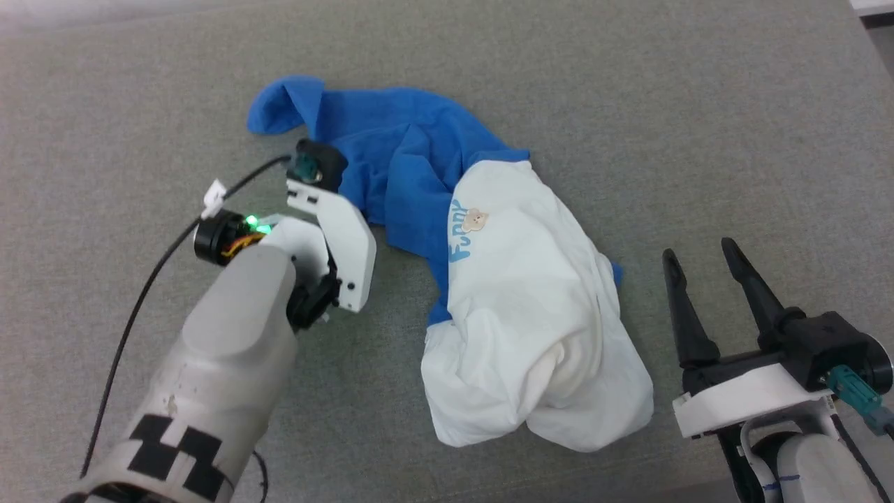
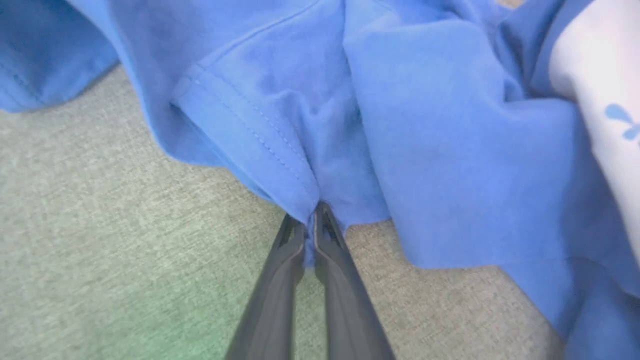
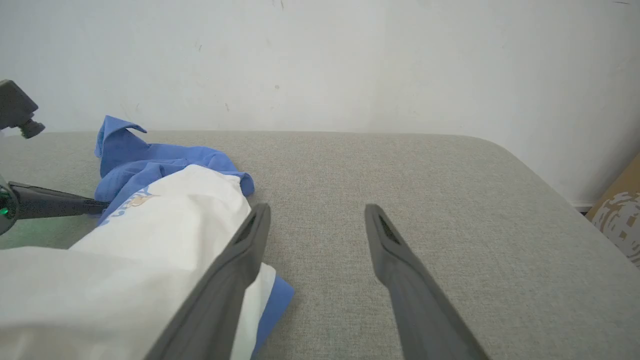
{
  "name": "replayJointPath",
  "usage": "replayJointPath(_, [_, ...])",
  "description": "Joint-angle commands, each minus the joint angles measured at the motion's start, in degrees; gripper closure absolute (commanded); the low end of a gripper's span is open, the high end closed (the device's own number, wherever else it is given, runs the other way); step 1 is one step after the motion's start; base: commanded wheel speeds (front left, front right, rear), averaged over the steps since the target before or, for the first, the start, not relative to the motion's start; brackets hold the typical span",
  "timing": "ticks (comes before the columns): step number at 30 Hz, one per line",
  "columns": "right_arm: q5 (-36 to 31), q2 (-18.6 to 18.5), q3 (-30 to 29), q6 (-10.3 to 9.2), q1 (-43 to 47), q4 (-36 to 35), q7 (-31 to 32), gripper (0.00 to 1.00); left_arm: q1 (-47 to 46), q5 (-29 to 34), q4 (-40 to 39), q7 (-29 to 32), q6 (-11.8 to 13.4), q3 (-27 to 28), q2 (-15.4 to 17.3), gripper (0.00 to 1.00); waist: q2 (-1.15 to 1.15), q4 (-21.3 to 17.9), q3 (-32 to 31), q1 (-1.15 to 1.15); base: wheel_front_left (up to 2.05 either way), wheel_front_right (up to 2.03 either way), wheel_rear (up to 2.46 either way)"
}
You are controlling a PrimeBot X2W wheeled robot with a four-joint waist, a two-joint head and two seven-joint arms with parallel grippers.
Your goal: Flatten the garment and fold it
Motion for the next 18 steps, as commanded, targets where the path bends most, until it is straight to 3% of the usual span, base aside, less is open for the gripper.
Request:
replayJointPath(1, [0.3, 0.1, -0.3, -0.11, 0.1, 0.4, -0.4, 0.00, 4.2, -0.1, 0.9, -2.0, -0.3, -0.9, 0.2, 1.00, 0.00, 0.6, -2.0, 0.00, 0.00, 0.00, 0.00])
replayJointPath(6, [0.3, 0.1, -0.8, -0.11, 1.2, 0.6, -0.3, 0.00, 5.6, -0.1, -3.3, -8.8, 1.5, 1.0, 2.4, 1.00, 0.00, 2.0, -4.7, 0.00, 0.00, 0.00, 0.00])
replayJointPath(10, [0.4, 0.1, -1.2, -0.11, 2.5, 0.5, 0.1, 0.00, 9.0, -0.8, -10.1, -13.0, 5.0, 4.2, 6.6, 1.00, 0.00, 3.6, -7.2, 0.00, 0.00, 0.00, 0.00])
replayJointPath(13, [0.5, 0.1, -1.6, -0.11, 3.3, 0.2, 0.4, 0.00, 13.5, -1.8, -17.0, -14.4, 9.1, 8.0, 10.9, 1.00, 0.00, 4.5, -8.6, 0.00, 0.00, 0.00, 0.00])
replayJointPath(18, [0.6, 0.1, -2.2, -0.11, 4.5, -0.4, 0.8, 0.00, 25.2, -4.5, -29.1, -13.6, 17.9, 16.6, 18.6, 1.00, 0.00, 5.6, -9.6, 0.00, 0.00, 0.00, 0.00])
